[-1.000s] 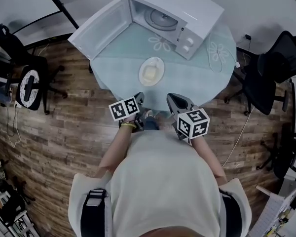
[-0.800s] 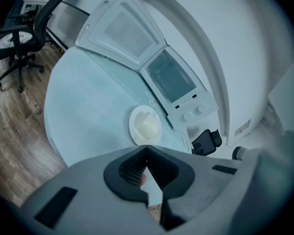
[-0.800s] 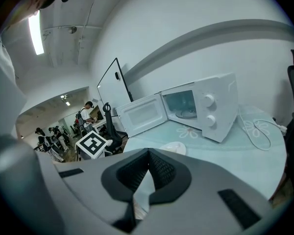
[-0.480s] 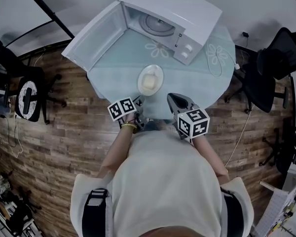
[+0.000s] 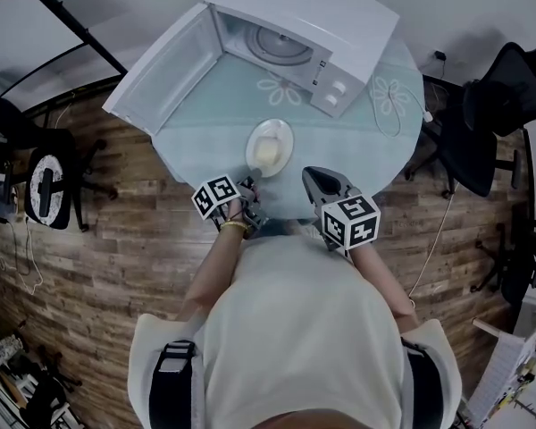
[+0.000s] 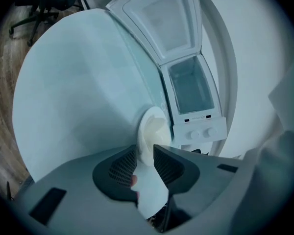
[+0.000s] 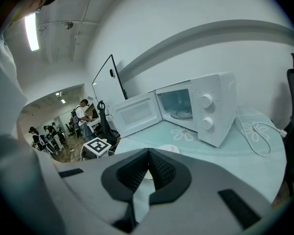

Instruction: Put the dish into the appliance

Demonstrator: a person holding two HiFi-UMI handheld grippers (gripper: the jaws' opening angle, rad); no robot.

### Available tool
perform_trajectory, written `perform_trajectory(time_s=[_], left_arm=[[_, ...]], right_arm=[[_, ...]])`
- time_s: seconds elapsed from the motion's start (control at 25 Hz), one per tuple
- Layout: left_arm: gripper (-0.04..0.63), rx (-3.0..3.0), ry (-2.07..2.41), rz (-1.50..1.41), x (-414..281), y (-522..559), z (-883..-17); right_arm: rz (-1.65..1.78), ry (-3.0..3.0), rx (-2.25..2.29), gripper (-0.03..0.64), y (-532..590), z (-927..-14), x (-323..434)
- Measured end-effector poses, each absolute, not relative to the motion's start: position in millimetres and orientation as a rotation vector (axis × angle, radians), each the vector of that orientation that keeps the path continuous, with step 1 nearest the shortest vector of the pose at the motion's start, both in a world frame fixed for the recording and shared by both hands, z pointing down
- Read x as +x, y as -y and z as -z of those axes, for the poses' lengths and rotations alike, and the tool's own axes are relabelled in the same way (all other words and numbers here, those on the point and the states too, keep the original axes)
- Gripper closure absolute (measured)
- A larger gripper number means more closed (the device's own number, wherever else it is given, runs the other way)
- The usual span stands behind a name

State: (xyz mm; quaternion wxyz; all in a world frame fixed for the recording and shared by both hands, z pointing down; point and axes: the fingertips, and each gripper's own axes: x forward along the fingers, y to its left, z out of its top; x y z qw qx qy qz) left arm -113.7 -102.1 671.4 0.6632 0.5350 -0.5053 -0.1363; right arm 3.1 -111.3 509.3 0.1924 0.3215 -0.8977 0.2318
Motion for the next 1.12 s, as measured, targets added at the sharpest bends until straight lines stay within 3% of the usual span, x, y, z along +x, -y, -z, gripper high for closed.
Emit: perform_trajectory(time_s=[0.64,0.72,1.12], left_arm=[[0.511,1.115,1.089,0.371,-111,113,-683],[0.555,1.102,1.096,0.365,-113,111,-685],[0.571,1.190,1.077,0.434,-119,115,-667]], right_arm=[[-0.685,2.502,0.946,0.611,120,-515,9],[-0.685,2.503,0.944,0.611,121,-515,7],[-0.680,2.512,0.927,0.611,122,-516,1]])
